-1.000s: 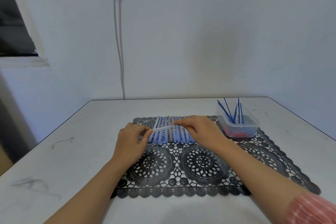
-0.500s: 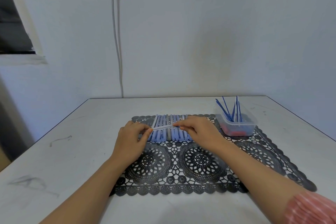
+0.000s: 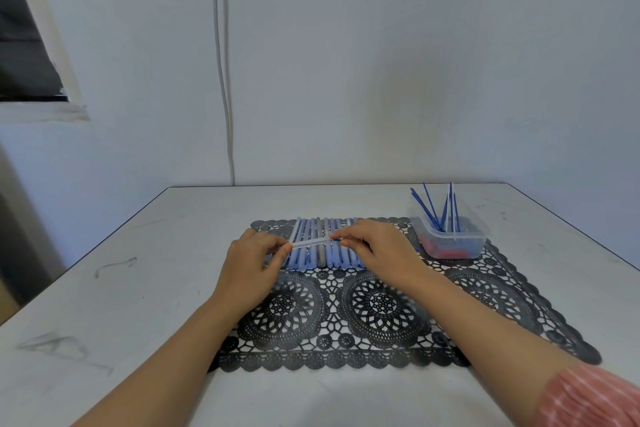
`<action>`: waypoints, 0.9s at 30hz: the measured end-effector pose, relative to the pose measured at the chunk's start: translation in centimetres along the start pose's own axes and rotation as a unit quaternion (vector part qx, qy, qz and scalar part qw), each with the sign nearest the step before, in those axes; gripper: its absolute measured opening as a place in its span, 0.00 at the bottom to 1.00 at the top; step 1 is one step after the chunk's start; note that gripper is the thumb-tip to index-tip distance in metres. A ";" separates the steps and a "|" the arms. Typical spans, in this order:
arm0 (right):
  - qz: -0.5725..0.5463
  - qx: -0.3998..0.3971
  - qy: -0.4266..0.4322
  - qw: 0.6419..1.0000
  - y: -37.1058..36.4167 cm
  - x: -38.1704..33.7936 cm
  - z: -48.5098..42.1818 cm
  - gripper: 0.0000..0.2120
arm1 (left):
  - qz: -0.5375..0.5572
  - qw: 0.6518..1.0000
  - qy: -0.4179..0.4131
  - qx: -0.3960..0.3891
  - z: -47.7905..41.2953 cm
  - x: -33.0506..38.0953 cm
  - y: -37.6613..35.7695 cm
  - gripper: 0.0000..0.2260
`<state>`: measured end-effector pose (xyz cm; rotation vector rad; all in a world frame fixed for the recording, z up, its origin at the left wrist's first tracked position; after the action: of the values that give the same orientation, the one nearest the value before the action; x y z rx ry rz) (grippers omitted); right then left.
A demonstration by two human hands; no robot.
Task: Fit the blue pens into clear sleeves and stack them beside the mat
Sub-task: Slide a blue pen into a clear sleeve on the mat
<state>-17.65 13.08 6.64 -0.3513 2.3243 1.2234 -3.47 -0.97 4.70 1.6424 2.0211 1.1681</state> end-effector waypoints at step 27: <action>-0.014 0.029 -0.017 0.999 0.1 0.5 0.3 0.10 | 0.000 1.000 -0.013 0.005 -0.1 0.2 -0.3 0.12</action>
<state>-18.03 13.44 6.33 -0.3392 2.3124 1.1369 -3.80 -0.86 4.56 1.6530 2.0142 1.1318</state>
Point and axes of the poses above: each hand's wrist, its own z-axis away from the middle knuckle, its own y-axis out of the back of the hand, x = y × z, the point moved 6 cm from there along -z, towards the middle knuckle, and after that the axes turned 13 degrees about -z, right-handed, at the moved point
